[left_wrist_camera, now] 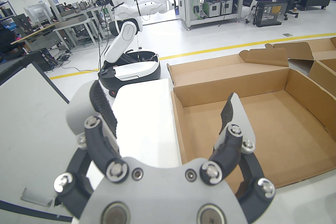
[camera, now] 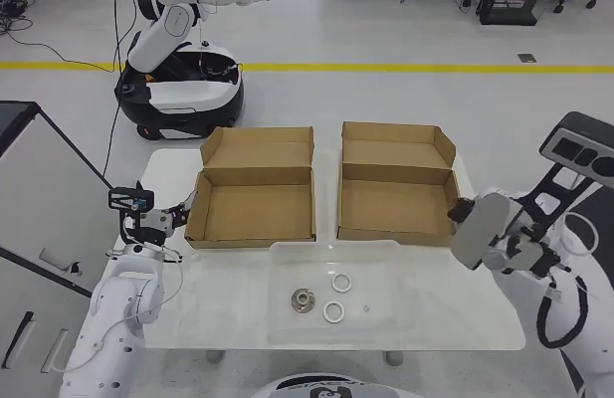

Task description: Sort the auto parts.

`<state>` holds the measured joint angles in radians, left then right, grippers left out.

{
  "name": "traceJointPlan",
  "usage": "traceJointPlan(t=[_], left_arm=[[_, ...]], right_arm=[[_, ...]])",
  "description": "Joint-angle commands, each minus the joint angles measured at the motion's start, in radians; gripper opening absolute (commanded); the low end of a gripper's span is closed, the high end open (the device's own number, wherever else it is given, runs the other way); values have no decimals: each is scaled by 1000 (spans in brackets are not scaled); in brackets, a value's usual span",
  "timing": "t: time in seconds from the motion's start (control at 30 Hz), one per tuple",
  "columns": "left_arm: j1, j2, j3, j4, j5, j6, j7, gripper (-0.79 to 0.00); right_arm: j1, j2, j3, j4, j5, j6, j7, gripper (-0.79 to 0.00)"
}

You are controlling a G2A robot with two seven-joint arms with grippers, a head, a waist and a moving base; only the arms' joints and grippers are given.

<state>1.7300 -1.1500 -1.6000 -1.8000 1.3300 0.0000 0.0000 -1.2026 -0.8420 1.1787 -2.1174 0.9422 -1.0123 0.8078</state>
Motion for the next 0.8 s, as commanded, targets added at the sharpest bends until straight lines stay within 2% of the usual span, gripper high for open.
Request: traceJointPlan(t=[0.0, 0.47, 0.6, 0.77], left_arm=[[0, 0, 0, 0, 0, 0, 0, 0], [0, 0, 0, 0, 0, 0, 0, 0], [0, 0, 0, 0, 0, 0, 0, 0], [0, 0, 0, 0, 0, 0, 0, 0]], right_arm=[[-1, -3, 1, -14, 26, 0, 0, -785], [-1, -3, 1, -14, 26, 0, 0, -785], [3, 9, 120, 14, -132, 190, -13, -785], [-70, 34, 311, -15, -241, 401, 47, -785]])
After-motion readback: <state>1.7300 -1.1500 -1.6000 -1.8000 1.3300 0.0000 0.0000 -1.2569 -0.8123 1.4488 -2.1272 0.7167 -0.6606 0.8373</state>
